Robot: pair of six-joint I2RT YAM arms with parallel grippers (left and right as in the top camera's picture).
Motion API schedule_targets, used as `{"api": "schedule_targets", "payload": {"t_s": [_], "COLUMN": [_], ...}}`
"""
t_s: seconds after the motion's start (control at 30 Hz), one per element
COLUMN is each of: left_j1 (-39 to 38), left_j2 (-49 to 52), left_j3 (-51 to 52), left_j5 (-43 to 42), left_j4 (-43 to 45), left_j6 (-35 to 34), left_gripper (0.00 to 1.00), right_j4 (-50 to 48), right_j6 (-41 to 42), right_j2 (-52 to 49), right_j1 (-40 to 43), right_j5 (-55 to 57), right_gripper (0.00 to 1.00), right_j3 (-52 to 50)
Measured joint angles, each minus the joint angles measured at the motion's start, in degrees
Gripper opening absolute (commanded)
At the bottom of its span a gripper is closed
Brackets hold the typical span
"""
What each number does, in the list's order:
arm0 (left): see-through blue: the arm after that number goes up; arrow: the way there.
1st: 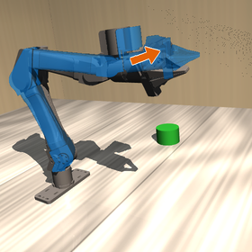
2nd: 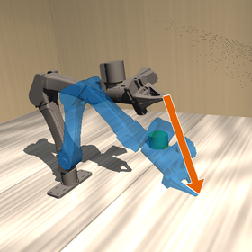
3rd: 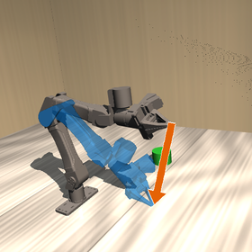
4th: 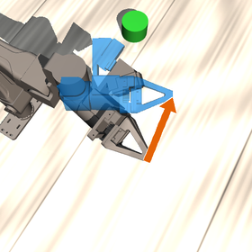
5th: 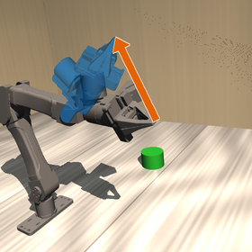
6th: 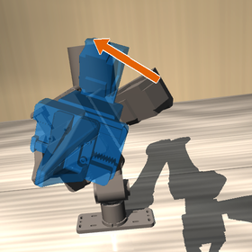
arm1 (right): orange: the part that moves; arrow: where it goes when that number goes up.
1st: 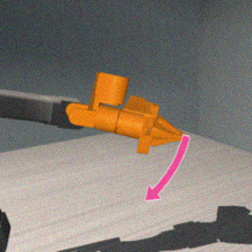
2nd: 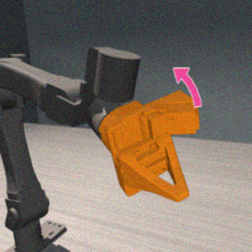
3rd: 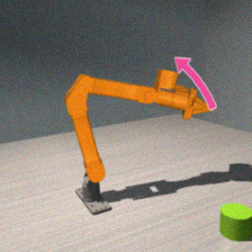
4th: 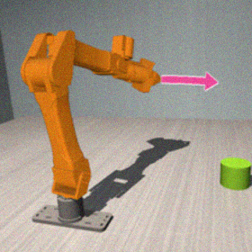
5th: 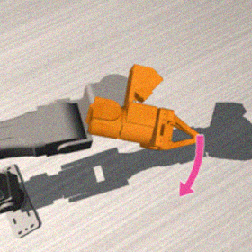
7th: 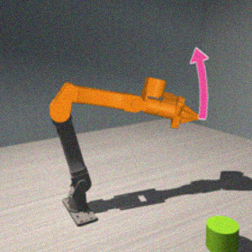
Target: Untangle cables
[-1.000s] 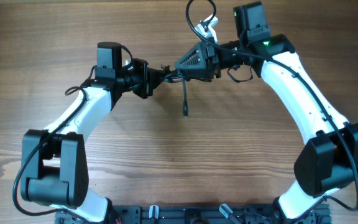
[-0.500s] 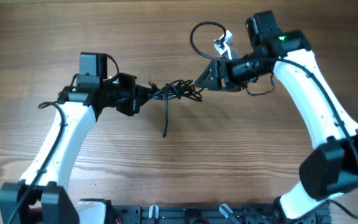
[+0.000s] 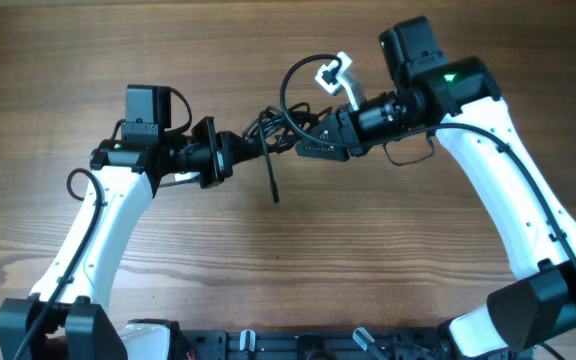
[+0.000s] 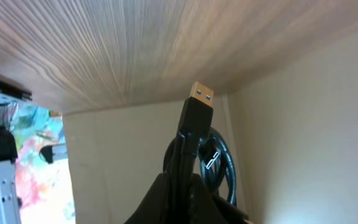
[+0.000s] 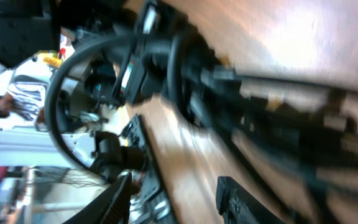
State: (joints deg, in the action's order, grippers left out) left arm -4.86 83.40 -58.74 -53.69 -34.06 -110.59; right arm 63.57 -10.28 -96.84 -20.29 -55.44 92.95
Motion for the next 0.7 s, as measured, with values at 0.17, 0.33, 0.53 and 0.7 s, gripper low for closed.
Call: {"api": "schedule_targets", "payload": {"t_s": [0.17, 0.33, 0.53, 0.7], "left_j1": [0.13, 0.55, 1.25, 1.38], "left_j2": [0.00, 0.00, 0.00, -0.04], "left_j3": [0.00, 0.00, 0.02, 0.02], "left_j5": [-3.61, -7.52, -8.35, -8.44], "left_j4": [2.89, 3.04, 2.84, 2.86], "left_j6": [-2.60, -2.95, -2.89, -1.36], "left_gripper": [0.04, 0.04, 0.04, 0.04], "right_j4": [-14.58, -20.70, -24.72, -24.74], "right_j6": [6.69, 7.65, 3.45, 3.10], "right_j2": [0.00, 0.00, 0.63, 0.74], "right_j1": [-1.03, -3.67, -9.29, -10.21], "right_j5": [4.11, 5.90, 13.97, 18.27], "right_gripper": [0.38, 0.39, 0.05, 0.04], "right_j3": [0.04, 0.04, 0.15, 0.15]}}
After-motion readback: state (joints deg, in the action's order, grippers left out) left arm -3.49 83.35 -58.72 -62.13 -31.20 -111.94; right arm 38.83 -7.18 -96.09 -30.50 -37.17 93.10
